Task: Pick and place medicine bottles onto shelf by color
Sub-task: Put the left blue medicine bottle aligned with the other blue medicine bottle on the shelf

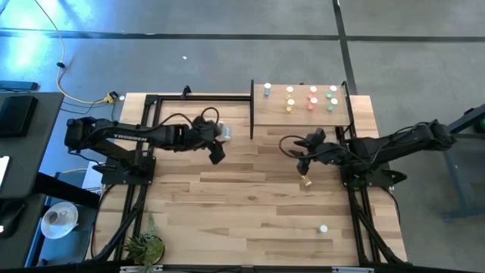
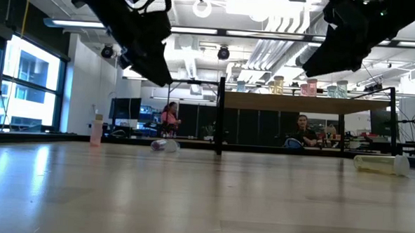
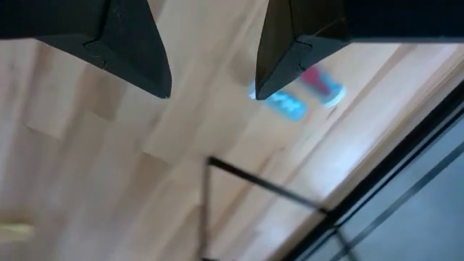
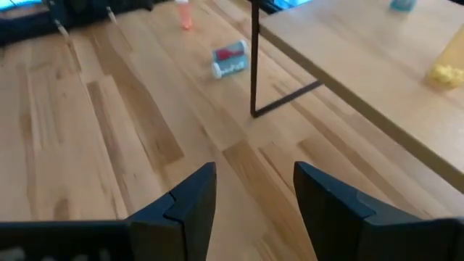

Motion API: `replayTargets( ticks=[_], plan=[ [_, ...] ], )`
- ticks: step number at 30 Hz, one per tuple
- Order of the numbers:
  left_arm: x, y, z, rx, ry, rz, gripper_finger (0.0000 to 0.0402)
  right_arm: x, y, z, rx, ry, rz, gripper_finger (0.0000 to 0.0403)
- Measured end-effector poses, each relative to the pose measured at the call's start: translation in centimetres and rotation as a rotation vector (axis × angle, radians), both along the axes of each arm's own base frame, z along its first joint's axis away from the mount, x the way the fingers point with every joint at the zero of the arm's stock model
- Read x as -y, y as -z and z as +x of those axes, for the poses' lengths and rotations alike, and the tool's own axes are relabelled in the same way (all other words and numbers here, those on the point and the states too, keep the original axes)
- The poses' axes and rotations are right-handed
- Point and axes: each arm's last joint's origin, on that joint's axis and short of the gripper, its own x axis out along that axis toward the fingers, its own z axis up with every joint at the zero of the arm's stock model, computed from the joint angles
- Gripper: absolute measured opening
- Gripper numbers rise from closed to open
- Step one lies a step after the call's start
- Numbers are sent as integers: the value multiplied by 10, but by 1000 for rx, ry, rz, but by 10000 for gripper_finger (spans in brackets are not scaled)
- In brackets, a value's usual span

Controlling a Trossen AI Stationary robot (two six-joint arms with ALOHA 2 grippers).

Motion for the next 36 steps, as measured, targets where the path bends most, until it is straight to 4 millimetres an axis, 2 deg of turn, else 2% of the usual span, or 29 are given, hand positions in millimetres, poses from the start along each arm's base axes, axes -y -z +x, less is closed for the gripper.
replayTargets(
  ticks=[12,25,36],
  plan=[
    [-21,28,-18,71,-326,-118,189,-1,5,3,-45,-15,-28,177],
    [-51,61,-4,74,-401,-135,189,-1,5,3,-50,-20,-36,177],
    [-71,74,1,52,-456,-181,189,-1,5,3,-46,-16,-31,177]
  ],
)
